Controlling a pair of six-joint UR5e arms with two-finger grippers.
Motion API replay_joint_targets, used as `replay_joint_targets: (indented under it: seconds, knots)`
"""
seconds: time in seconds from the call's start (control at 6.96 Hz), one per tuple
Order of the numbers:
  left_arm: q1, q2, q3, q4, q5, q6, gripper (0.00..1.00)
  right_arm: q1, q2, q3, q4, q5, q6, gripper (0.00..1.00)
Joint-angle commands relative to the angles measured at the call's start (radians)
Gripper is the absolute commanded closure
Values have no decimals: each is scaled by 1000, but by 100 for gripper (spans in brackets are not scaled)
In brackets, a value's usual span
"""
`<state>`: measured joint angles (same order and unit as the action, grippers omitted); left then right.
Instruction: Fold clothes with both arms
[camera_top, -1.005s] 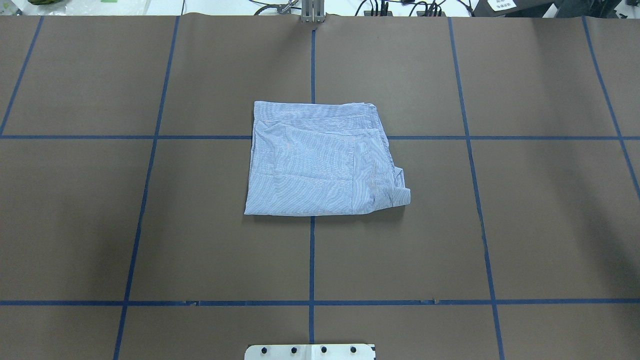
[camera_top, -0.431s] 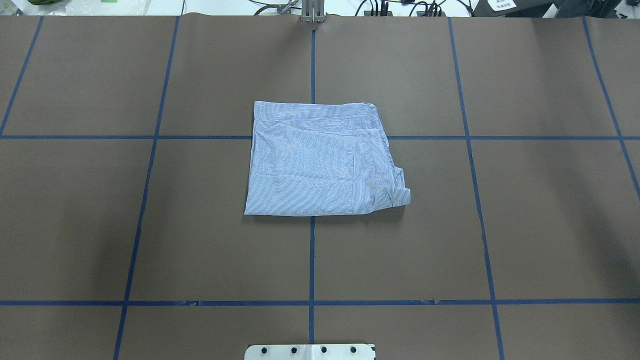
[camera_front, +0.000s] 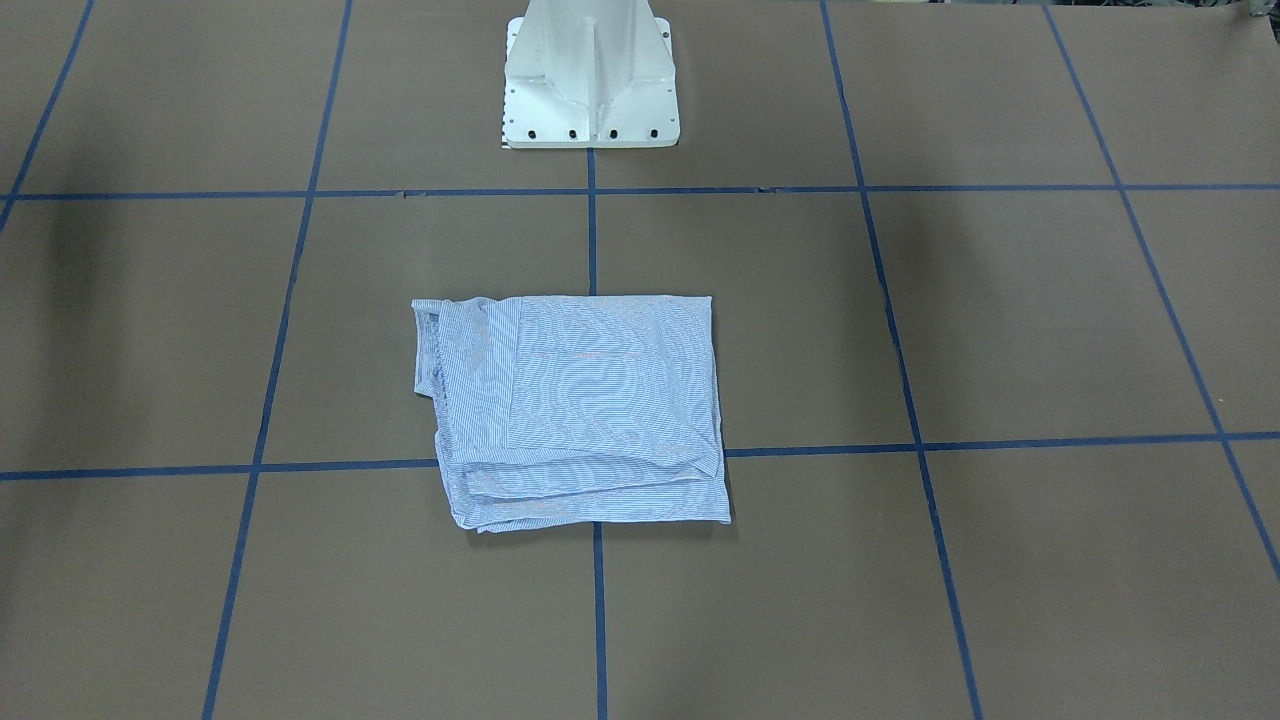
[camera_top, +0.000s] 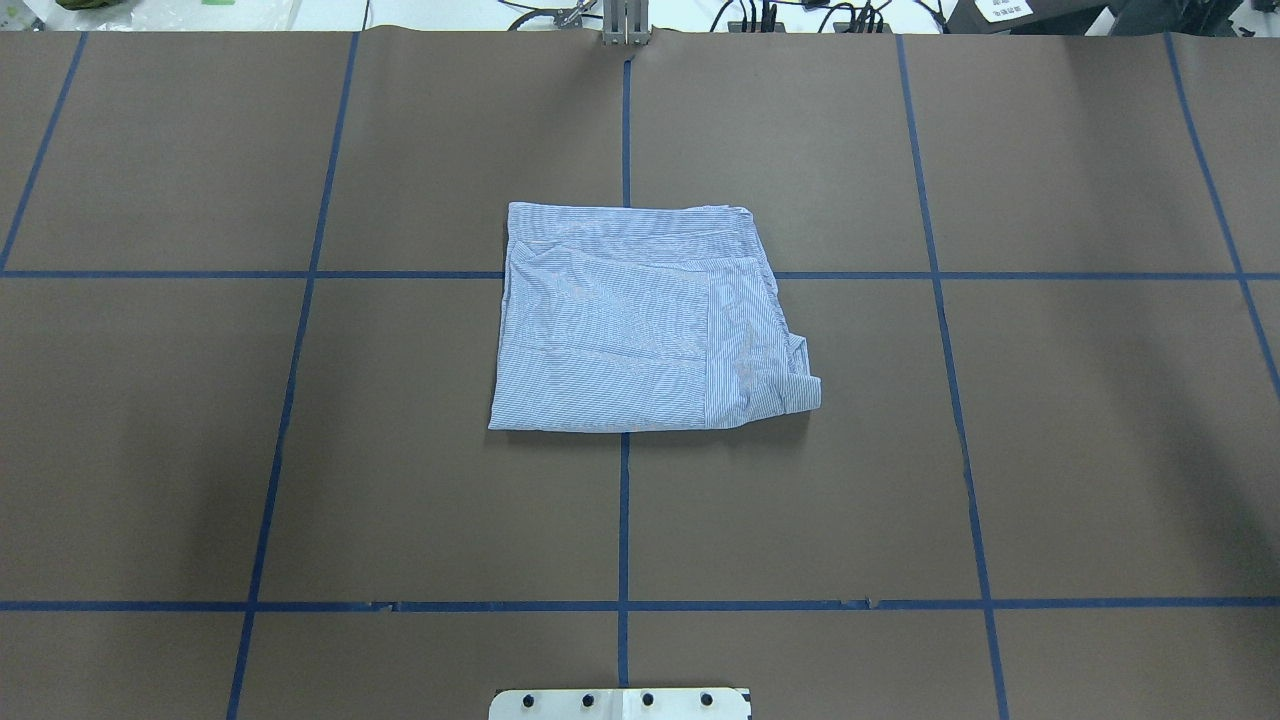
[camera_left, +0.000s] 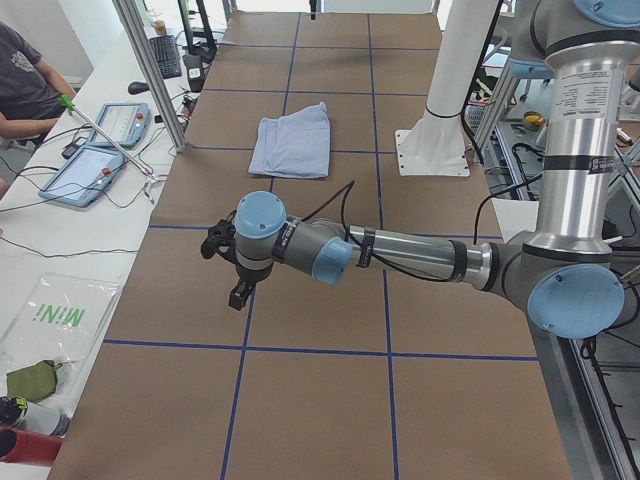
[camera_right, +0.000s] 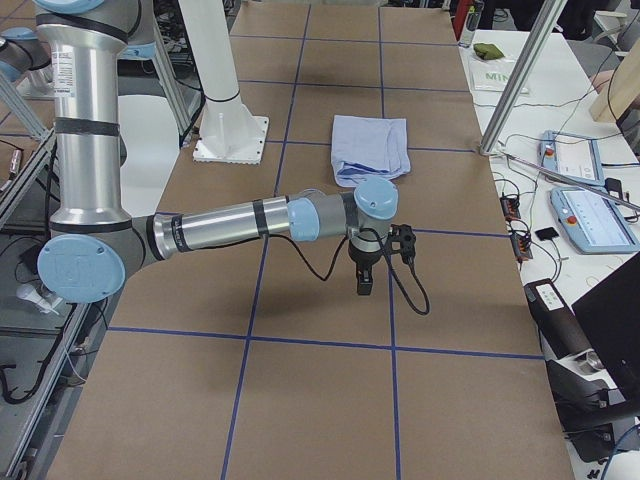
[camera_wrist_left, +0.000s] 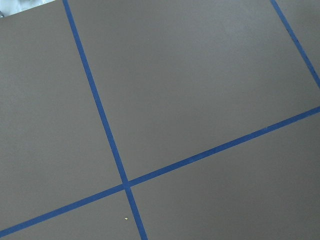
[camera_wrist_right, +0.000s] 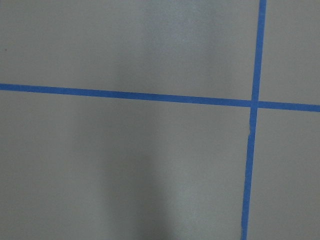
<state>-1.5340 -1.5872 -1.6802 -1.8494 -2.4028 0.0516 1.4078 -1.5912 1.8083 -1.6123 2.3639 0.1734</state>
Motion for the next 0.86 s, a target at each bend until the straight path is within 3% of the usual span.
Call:
replay_joint_targets:
  seconds: [0.0, 0.72]
  knots:
    - [0, 0, 2, -1, -4, 1, 0, -1, 7, 0, 0, -2, 0, 0]
    - [2, -2, 34, -45, -7, 5, 0, -4, 5, 9, 0, 8, 2, 0]
